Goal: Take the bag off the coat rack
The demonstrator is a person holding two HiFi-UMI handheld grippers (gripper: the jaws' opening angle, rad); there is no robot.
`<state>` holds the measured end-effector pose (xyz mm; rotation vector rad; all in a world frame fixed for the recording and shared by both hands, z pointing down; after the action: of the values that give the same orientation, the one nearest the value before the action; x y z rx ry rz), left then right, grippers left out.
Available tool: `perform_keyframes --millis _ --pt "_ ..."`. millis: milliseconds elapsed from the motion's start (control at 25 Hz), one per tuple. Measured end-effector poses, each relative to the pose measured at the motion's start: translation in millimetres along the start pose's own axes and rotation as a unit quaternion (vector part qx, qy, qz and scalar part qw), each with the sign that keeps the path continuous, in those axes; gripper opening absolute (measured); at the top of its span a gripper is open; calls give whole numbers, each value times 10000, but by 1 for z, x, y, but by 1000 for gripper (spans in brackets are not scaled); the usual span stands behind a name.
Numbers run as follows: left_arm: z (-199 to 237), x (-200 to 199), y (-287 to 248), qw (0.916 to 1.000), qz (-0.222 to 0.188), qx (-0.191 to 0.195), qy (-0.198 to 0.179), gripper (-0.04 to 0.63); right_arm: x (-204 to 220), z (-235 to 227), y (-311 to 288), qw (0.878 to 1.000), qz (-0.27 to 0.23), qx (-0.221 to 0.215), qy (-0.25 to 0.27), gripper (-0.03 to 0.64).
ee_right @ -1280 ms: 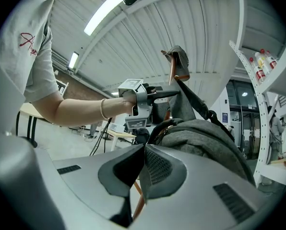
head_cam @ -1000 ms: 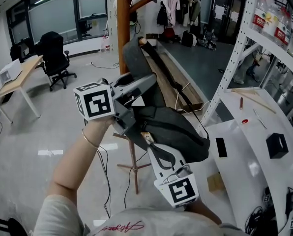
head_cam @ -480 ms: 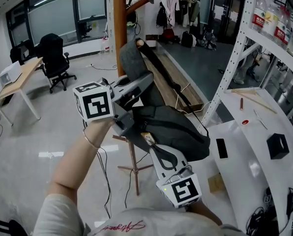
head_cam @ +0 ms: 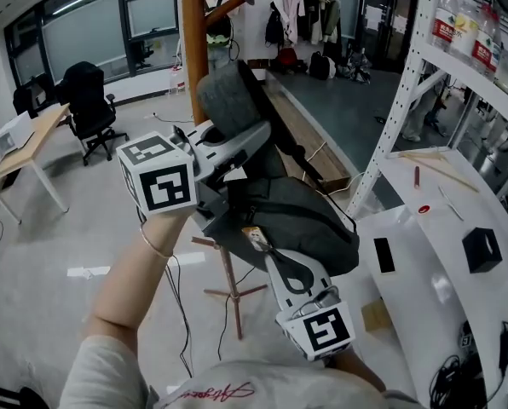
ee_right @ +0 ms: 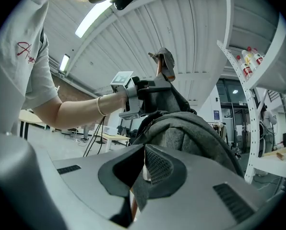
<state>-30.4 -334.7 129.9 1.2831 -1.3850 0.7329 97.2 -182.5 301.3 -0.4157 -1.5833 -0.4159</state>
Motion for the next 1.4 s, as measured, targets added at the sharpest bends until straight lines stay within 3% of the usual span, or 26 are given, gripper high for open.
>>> perform_keyframes --millis 400,760,1400 --pt "-13 -20 -25 9982 106 295 -510 37 -7 -5 10 9995 -298 97 -59 20" --pt "-41 -8 -55 9927 336 741 -896 37 -17 -19 35 9963 -662 462 -288 20" --pt "-82 -4 -73 9936 26 971 -577 37 -36 -23 82 9898 -1075 876 -318 20"
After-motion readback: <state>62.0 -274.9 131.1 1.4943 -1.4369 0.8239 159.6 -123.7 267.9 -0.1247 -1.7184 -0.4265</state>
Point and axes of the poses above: the fingertips, and each gripper's own axes: y backward along the fingers, z to its left, x out of its underside, the point moved 9 cm from there along y, backward along the fingers, and after that the axes turned 14 degrees about -y, right-handed, at the moved point
